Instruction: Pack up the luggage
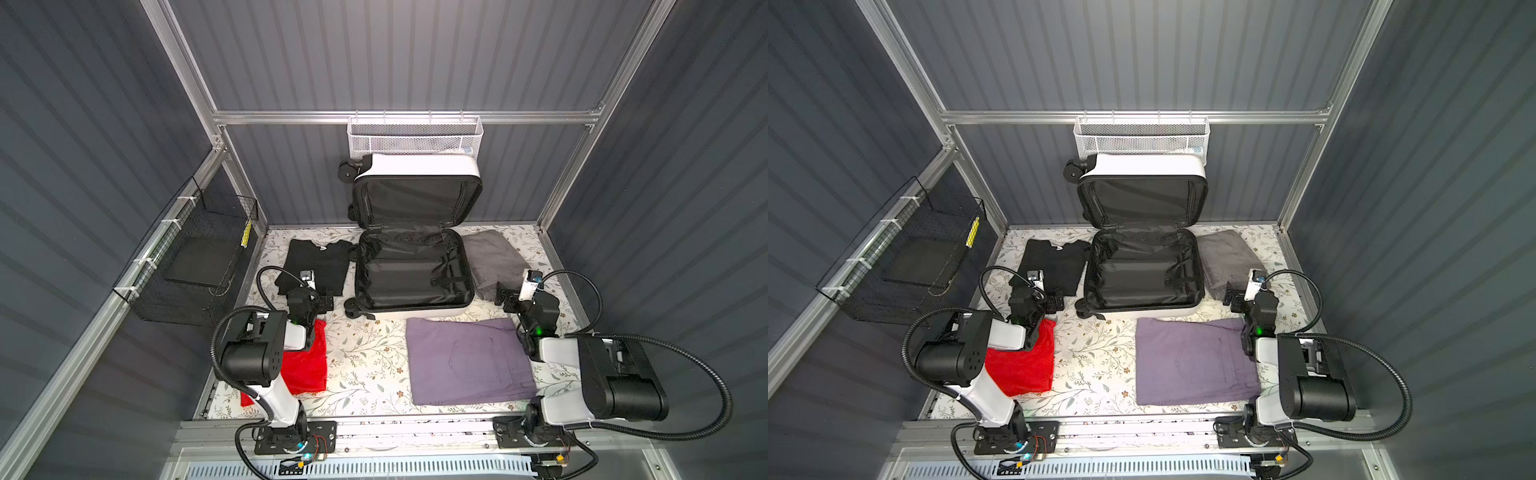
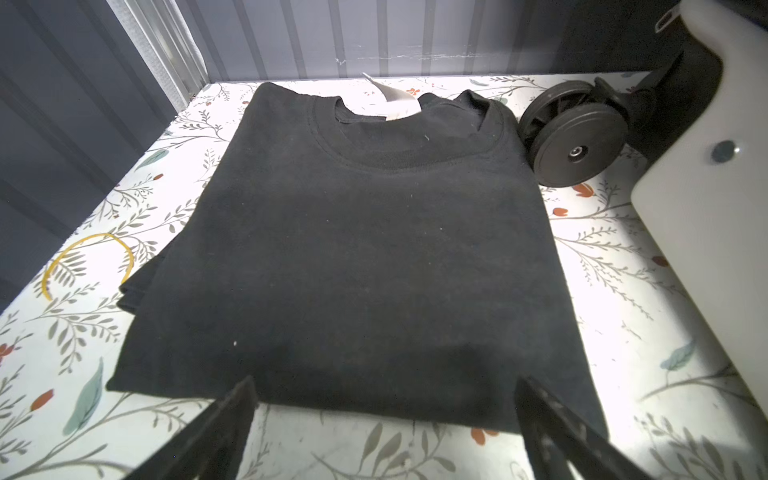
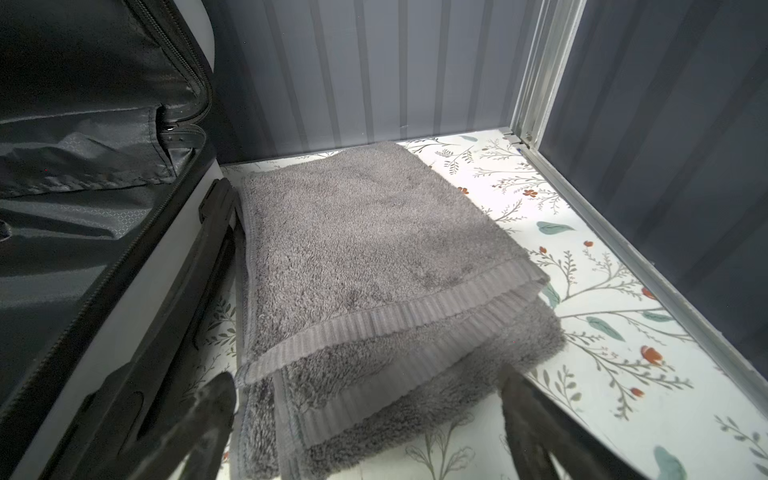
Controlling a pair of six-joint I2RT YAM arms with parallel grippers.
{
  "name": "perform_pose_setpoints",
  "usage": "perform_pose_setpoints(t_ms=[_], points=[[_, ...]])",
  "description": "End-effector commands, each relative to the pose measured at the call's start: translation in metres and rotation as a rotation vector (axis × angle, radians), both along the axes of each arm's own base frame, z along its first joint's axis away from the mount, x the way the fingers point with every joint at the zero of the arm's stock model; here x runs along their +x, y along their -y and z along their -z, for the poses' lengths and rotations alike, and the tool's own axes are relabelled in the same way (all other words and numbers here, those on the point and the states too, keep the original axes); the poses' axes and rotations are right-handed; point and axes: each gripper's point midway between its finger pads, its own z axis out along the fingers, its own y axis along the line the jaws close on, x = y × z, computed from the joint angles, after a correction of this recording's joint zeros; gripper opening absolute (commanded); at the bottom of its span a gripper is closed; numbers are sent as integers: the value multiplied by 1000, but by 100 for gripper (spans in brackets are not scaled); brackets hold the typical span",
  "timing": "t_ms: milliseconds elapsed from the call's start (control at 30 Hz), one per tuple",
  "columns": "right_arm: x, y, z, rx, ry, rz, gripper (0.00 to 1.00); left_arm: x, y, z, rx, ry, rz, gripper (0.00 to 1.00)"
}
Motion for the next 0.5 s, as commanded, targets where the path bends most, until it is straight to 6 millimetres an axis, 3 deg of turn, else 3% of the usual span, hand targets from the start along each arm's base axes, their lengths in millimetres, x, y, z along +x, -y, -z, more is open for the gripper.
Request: perform_pose_setpoints(t_ms=[0,467], points=[[4,0,-7,-10,19,-7,99,0,2,-1,10,6,17,100],[5,0,-7,-7,18,-8,99,2,0,-1,8,-2,2,100]])
